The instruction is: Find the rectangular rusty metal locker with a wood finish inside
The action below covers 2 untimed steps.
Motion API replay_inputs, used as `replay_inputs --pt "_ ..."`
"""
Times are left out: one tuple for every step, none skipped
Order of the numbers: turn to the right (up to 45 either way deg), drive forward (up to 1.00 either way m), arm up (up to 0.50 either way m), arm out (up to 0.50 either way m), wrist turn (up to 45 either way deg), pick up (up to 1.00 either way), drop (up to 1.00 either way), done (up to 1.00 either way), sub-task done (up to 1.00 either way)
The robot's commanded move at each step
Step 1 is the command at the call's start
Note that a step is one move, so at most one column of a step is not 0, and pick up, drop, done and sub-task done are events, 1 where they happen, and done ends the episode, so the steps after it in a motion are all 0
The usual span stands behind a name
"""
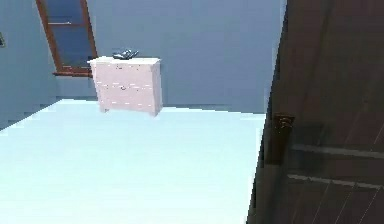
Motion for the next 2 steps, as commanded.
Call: replay_inputs --pt "-3.0 0.0 0.0 0.0 0.0 0.0 0.0 0.0 0.0" --pt "0.0 0.75 0.0 0.0 0.0 0.0 0.0 0.0 0.0"
